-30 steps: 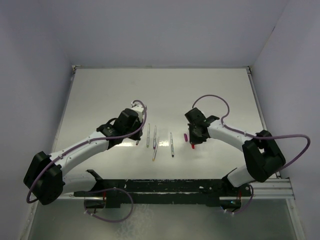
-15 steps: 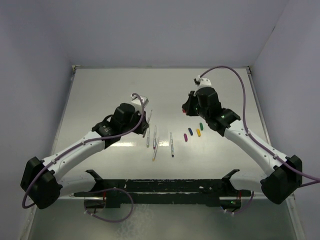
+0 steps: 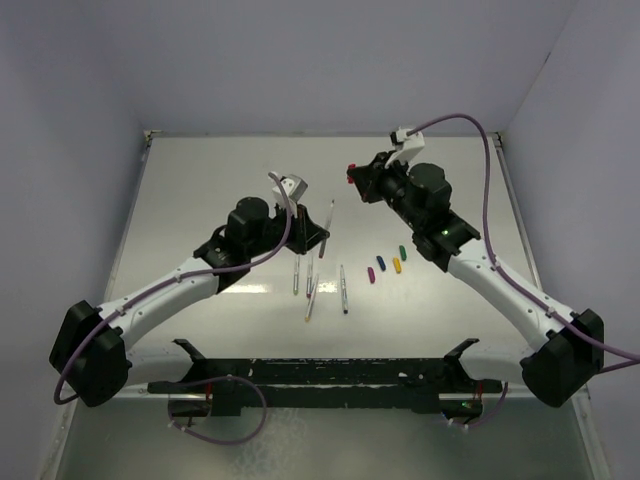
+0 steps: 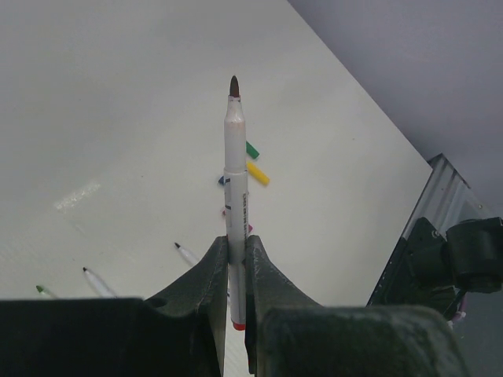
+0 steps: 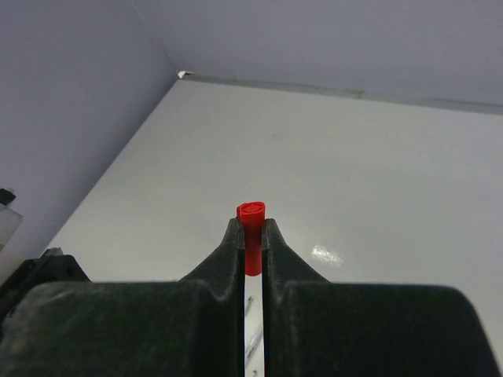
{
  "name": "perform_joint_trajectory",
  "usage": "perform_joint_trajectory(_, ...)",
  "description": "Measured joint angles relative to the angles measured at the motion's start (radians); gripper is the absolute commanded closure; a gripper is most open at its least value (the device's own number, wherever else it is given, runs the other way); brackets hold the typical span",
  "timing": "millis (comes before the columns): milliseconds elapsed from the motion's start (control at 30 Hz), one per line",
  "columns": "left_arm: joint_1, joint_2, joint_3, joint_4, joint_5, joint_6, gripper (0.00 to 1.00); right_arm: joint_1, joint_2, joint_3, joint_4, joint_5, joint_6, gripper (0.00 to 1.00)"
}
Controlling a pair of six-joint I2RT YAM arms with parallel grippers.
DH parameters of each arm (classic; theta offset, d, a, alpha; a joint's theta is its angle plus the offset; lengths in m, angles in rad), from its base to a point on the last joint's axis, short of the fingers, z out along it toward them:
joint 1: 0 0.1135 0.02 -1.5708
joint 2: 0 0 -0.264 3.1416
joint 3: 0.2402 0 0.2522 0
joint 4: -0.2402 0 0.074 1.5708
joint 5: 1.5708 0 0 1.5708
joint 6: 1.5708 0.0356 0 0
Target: Insert the pens into the pen caps
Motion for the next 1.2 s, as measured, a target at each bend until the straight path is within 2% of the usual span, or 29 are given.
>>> perform_joint_trajectory(367, 0.000, 0.005, 0.015, 0.103, 0.050, -0.040, 1.00, 0.000, -0.024, -0.037, 0.187, -0.053, 0.034, 1.00)
perform_joint_trajectory(733, 0.000, 0.019, 0.031, 0.144, 0.050, -0.042, 1.00, 0.000, -0.028, -0.089, 0.260, -0.124, 0.108, 1.00)
perform_joint_trajectory(1200, 0.000, 0.029, 0.040, 0.154, 0.045, -0.041, 1.00, 0.000, -0.028, -0.111, 0.276, -0.158, 0.151, 1.00)
